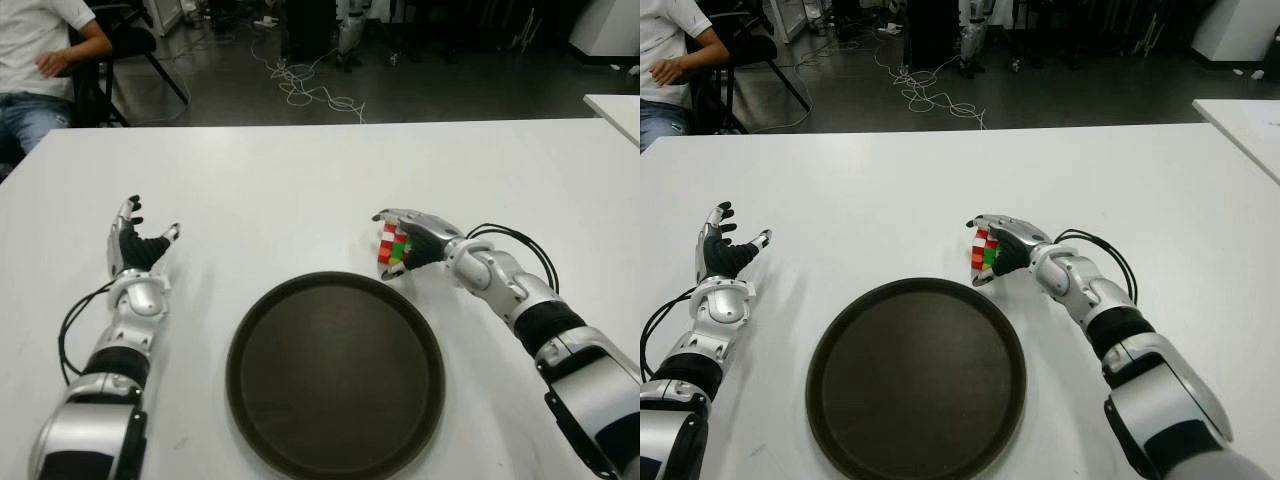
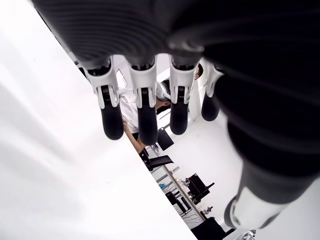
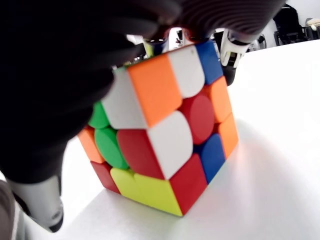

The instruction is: Pick up the Rubik's Cube and put it in the plate

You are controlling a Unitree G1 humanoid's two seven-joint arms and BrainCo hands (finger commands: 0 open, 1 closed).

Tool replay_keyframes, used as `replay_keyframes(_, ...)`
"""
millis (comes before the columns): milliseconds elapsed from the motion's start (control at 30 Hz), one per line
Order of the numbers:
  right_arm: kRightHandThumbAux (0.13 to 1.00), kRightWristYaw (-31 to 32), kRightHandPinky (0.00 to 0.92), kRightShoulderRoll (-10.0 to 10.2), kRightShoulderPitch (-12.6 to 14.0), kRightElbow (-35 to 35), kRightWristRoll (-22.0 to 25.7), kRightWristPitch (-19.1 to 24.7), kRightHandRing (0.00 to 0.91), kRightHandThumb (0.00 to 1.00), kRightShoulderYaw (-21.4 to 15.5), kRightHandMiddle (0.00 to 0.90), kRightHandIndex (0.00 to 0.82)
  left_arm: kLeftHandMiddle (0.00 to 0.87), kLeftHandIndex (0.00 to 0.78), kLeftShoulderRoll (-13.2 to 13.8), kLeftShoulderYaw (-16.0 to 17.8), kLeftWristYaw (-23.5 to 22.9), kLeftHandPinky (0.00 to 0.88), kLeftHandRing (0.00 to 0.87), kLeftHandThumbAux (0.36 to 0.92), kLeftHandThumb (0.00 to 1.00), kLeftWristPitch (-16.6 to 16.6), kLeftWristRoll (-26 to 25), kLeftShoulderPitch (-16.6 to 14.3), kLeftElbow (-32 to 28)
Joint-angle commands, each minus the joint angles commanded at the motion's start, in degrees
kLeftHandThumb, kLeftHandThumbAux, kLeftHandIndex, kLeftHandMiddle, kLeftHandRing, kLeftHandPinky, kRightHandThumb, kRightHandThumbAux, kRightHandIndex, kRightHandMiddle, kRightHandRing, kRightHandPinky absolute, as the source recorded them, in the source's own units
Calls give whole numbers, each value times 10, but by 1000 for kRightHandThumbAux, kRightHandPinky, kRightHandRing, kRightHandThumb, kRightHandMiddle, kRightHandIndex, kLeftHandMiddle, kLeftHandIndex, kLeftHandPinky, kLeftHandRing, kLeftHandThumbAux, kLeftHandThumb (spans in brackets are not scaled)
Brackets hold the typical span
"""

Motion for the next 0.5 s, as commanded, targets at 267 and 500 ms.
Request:
replay_keyframes(267, 680, 12, 0, 0, -1, -4, 3, 19, 0, 0, -2, 1, 0, 168, 109, -1, 7, -9, 206, 174, 763, 285, -7, -8, 1, 2)
replay_keyframes(500, 653, -5, 0, -7, 4, -4, 8, 4, 0, 0, -11, 2, 0, 174, 113, 0, 5, -5, 193, 177, 762, 286, -11, -5, 0, 5)
